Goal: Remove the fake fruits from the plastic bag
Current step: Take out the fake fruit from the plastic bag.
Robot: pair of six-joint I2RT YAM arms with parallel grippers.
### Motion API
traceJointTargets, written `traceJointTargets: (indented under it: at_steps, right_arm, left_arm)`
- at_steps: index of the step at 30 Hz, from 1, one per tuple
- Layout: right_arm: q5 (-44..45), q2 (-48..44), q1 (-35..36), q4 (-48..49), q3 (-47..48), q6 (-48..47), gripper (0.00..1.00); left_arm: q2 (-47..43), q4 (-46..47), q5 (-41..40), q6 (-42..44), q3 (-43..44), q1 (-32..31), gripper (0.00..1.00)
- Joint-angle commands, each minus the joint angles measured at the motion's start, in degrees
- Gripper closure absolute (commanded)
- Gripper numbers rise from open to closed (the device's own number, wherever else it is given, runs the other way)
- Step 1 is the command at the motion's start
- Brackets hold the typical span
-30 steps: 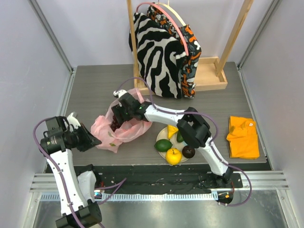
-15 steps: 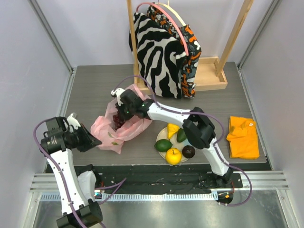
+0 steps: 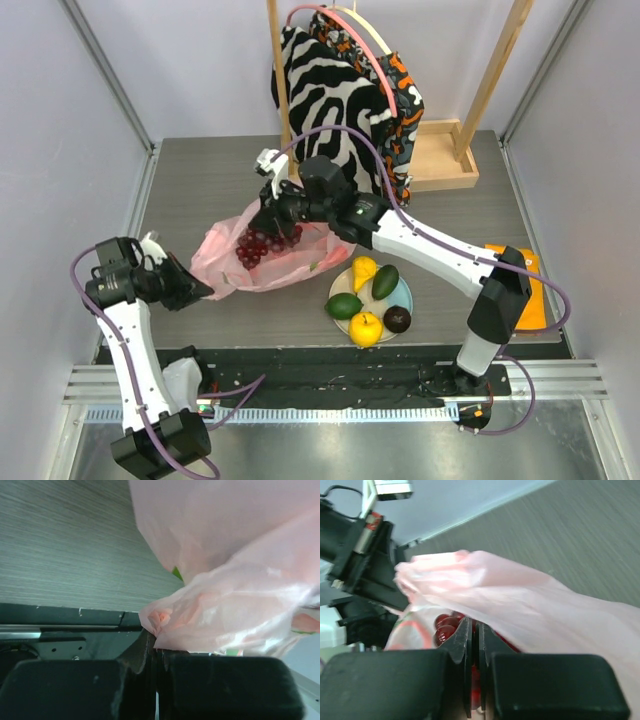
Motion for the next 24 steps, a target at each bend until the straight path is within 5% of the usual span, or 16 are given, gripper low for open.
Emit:
traceJointTargets:
  at_steps: [1, 5, 9, 18, 24]
  right_arm:
    - [-9.98, -1.34, -1.42, 9.10, -3.30, 4.99, 0.99]
    - [-16.50, 1.12, -1.25, 7.89, -0.14, 7.36, 0.99]
    - [-17.03, 0.51, -1.42, 5.42, 4.07, 6.93, 0.99]
    - [-15.98, -2.21, -5.63, 3.93, 13.93, 8.69, 0.99]
    - [-17.56, -7.92, -11.43, -5.46, 14.81, 5.27, 0.99]
  left_arm:
    - [-1.26, 7.78, 5.35, -6.62, -0.91, 0.32, 1.00]
    - [-0.47, 15.95, 5.54, -13.48, -0.39, 0.32, 1.00]
    - [3.04, 21.58, -3.30, -13.40, 2.24, 0.32, 1.00]
    - [8.67, 25.81, -10.01, -14.55, 5.85, 0.32, 1.00]
    - [9.47, 27.04, -19.59, -15.68, 9.98, 0.32, 1.00]
